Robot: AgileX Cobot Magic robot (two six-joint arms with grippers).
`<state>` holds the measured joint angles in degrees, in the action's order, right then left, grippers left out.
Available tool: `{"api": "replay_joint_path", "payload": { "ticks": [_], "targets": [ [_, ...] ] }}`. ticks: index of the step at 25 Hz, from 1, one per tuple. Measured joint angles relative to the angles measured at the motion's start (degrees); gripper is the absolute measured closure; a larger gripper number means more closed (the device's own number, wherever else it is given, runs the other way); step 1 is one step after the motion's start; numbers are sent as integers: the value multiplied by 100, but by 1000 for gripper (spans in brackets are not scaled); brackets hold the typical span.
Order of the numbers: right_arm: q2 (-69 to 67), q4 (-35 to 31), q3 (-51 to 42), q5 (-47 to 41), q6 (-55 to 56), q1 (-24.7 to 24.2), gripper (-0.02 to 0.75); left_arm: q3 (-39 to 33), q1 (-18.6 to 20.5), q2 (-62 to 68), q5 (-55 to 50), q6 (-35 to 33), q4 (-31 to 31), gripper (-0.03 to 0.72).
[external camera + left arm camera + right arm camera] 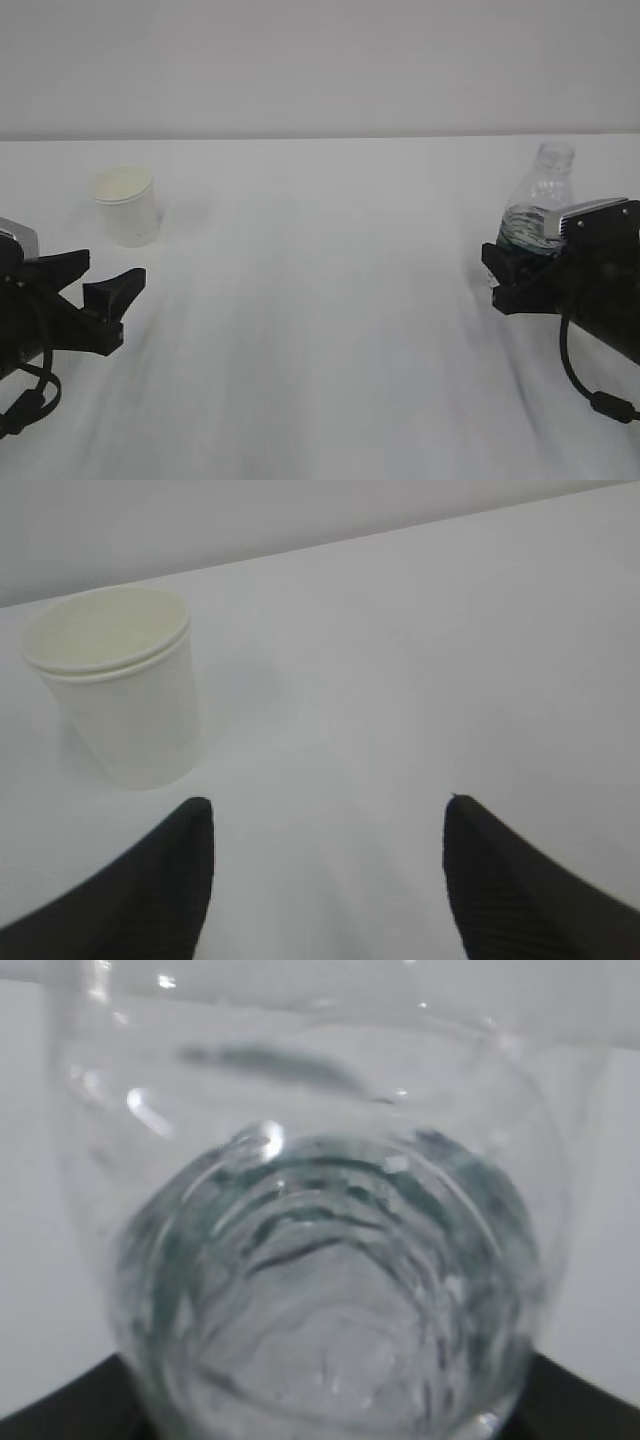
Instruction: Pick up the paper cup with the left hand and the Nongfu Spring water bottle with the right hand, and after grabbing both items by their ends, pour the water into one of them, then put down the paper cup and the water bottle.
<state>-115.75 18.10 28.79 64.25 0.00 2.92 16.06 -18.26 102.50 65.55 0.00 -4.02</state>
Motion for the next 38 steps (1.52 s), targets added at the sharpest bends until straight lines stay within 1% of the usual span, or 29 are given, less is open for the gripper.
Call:
{"api": "replay_joint_path", "payload": {
  "ticks": [8, 15, 19, 21, 23, 25, 26, 27, 30, 33, 38],
  "targets": [
    [269, -125, -280, 0, 0, 0, 320, 0, 0, 0, 0, 0, -96, 176],
    [603, -458, -573, -3, -43, 0, 320, 0, 0, 0, 0, 0, -99, 178],
    [614, -509, -573, -3, -77, 0, 321, 0, 0, 0, 0, 0, -109, 210],
    [614, -513, -573, -3, -77, 0, 321, 0, 0, 0, 0, 0, 5, 225],
    [614, -513, -573, -3, -77, 0, 321, 11, 0, 0, 0, 0, 244, 227],
    [614, -513, -573, -3, -77, 0, 321, 55, 0, 0, 0, 0, 402, 194],
    [614, -513, -573, -3, -77, 0, 321, 81, 0, 0, 0, 0, 402, 165],
    [614, -513, -573, -3, -77, 0, 321, 128, 0, 0, 0, 0, 402, 118],
    [614, -513, -573, -3, -77, 0, 321, 347, 0, 103, 0, 0, 571, 32],
    [614, -513, -573, -3, -77, 0, 321, 659, 0, 401, 0, 0, 763, 5],
    [614, -522, -573, -3, -77, 0, 321, 1268, 0, 1102, 0, 0, 847, -1]
  ]
}}
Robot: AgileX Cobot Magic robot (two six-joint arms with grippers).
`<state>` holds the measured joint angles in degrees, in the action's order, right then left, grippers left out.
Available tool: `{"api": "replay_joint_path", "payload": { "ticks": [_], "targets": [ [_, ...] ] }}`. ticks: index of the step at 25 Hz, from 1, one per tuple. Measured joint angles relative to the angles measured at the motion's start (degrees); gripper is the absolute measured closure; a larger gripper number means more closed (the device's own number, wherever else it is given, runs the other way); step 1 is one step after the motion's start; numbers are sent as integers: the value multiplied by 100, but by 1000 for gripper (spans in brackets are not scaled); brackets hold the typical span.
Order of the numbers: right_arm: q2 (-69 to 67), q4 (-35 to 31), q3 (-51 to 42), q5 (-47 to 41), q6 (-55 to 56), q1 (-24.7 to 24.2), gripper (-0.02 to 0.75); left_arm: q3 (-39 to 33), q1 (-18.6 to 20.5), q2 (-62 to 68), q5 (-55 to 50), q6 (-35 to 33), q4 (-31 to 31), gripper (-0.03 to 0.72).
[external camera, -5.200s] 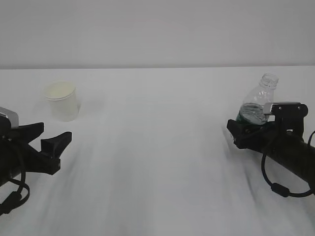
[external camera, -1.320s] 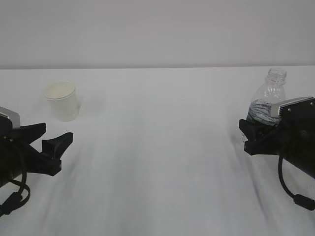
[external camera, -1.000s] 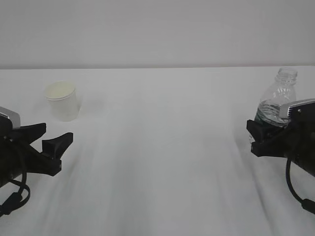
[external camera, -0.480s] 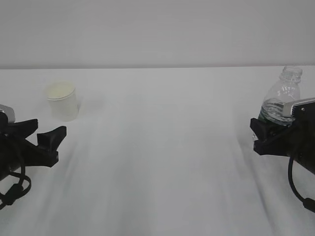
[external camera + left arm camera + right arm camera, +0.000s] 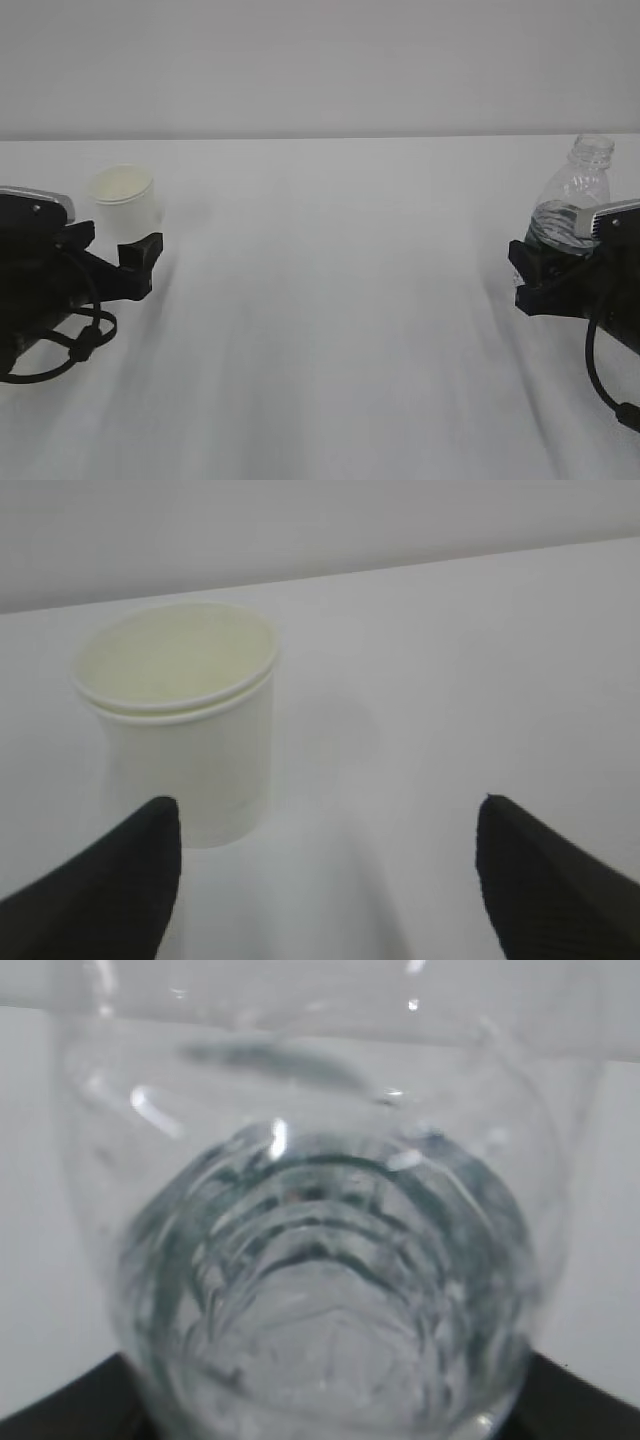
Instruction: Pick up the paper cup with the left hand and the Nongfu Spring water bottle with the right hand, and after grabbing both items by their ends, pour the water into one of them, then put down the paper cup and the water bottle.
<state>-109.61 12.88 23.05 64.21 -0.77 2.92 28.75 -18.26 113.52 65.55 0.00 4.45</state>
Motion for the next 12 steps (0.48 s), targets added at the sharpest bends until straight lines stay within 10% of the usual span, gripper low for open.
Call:
{"api": "replay_joint_path", "payload": {
  "ticks": [12],
  "targets": [
    [0, 10, 0, 0, -9, 0, 321, 773, 0, 803, 4, 0, 875, -2]
  ]
}}
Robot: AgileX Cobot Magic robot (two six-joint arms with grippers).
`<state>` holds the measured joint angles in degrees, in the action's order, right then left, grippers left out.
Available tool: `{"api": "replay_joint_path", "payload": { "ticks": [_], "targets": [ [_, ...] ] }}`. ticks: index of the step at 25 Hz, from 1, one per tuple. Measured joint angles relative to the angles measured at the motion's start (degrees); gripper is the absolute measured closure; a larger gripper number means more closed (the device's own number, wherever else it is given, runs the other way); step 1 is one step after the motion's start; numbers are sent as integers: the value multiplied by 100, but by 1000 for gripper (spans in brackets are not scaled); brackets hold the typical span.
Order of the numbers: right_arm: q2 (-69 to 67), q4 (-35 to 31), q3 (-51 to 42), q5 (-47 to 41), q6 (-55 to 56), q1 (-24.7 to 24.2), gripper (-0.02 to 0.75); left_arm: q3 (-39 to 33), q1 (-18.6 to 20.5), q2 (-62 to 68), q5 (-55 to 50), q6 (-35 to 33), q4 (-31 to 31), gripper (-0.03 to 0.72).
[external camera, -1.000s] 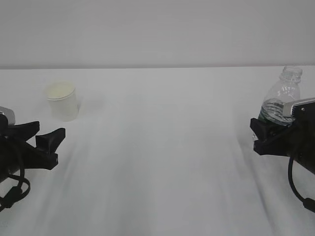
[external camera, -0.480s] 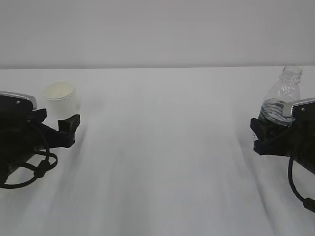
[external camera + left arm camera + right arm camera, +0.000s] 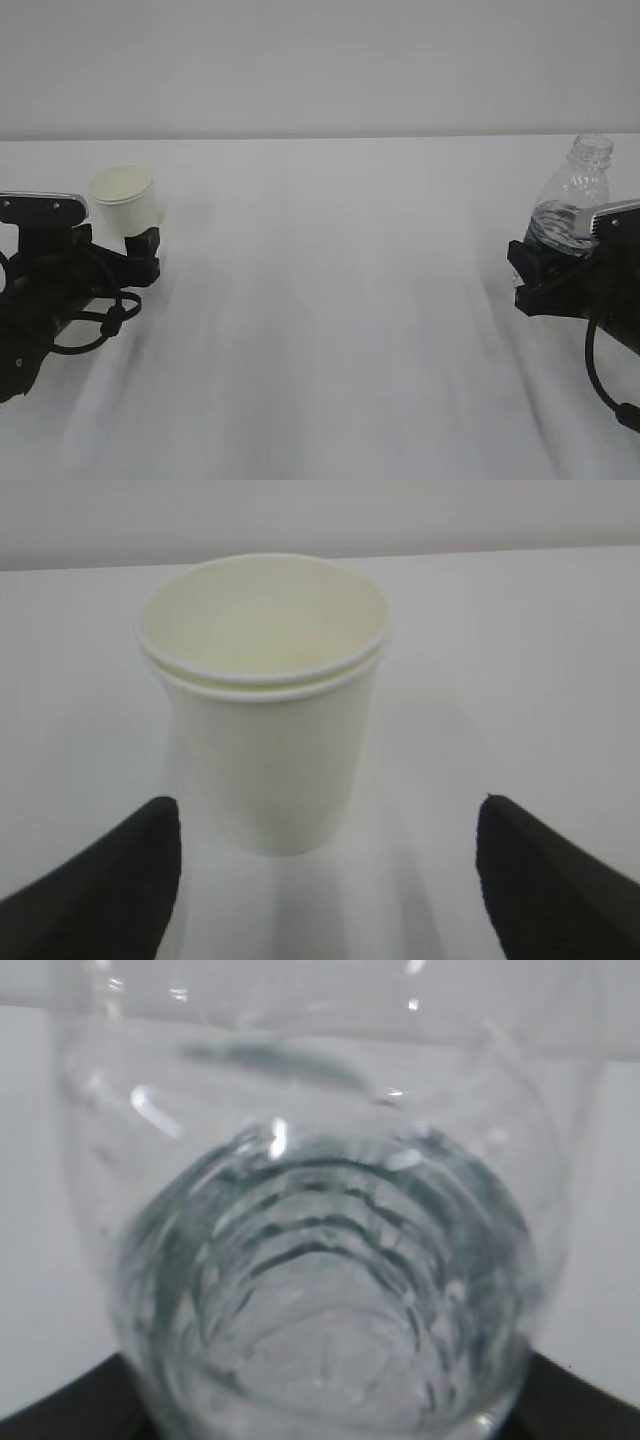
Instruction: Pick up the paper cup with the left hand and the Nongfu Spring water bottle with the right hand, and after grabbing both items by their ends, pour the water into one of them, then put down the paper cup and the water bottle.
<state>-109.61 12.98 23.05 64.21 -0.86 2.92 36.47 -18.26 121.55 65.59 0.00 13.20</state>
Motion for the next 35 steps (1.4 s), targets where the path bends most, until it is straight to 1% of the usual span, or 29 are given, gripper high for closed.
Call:
{"api": "replay_joint_path", "payload": {
  "ticks": [6, 15, 35],
  "targets": [
    [0, 22, 0, 0, 0, 0, 321, 401, 144, 363, 0, 0, 50, -2],
    [0, 34, 0, 0, -24, 0, 321, 807, 327, 737, 0, 0, 63, -3],
    [0, 45, 0, 0, -37, 0, 321, 1721, 367, 1313, 0, 0, -35, 1]
  ]
}}
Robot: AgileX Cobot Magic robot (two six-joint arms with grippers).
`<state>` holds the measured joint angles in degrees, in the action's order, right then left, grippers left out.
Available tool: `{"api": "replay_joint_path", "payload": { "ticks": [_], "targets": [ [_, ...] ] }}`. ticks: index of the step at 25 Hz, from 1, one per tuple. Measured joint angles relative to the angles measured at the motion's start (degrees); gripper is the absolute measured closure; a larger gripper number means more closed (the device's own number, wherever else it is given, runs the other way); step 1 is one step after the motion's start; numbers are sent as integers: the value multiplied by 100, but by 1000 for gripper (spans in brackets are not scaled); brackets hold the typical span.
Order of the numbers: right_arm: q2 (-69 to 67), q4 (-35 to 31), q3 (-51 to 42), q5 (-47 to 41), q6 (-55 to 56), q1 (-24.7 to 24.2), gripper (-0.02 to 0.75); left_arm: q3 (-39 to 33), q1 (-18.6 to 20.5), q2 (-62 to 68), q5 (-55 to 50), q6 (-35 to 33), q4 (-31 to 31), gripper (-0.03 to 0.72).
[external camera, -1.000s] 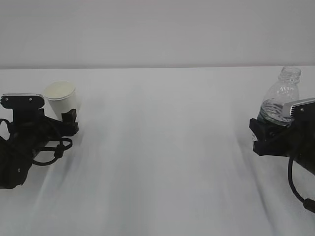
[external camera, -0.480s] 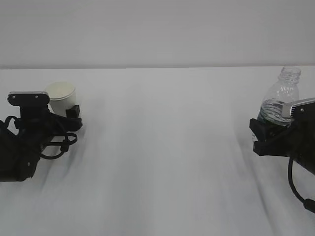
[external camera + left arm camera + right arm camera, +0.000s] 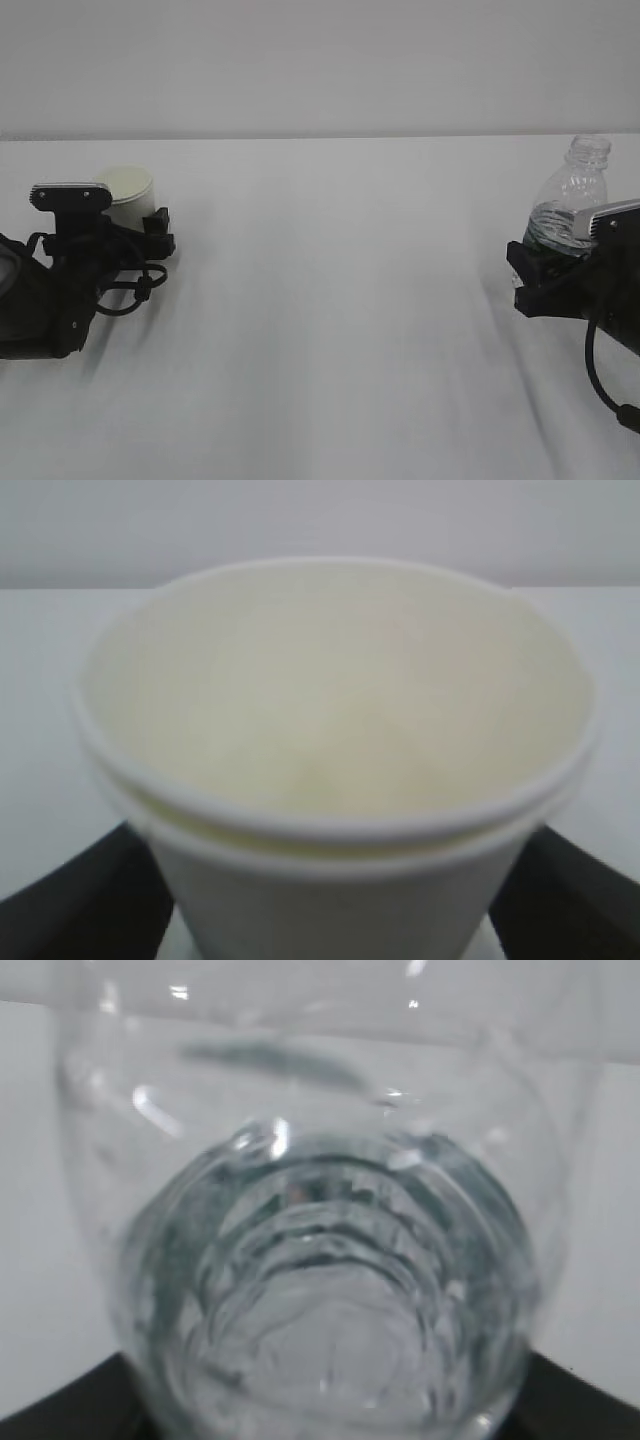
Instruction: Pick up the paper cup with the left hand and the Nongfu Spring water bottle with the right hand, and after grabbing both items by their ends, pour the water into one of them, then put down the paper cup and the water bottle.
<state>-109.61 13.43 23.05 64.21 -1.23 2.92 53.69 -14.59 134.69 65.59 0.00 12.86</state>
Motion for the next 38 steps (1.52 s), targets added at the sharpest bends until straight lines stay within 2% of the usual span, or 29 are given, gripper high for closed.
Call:
{"api": "replay_joint_path", "payload": {
  "ticks": [11, 18, 26, 38],
  "targets": [
    [0, 0, 0, -10, -10, 0, 322, 143, 262, 3, 0, 0, -22, 14],
    [0, 0, 0, -10, -10, 0, 322, 143, 272, 3, 0, 0, -72, 29],
    [0, 0, 0, -10, -10, 0, 322, 143, 272, 3, 0, 0, -85, 121],
    [0, 0, 0, -10, -14, 0, 323, 143, 272, 3, 0, 0, -316, 177]
  ]
}}
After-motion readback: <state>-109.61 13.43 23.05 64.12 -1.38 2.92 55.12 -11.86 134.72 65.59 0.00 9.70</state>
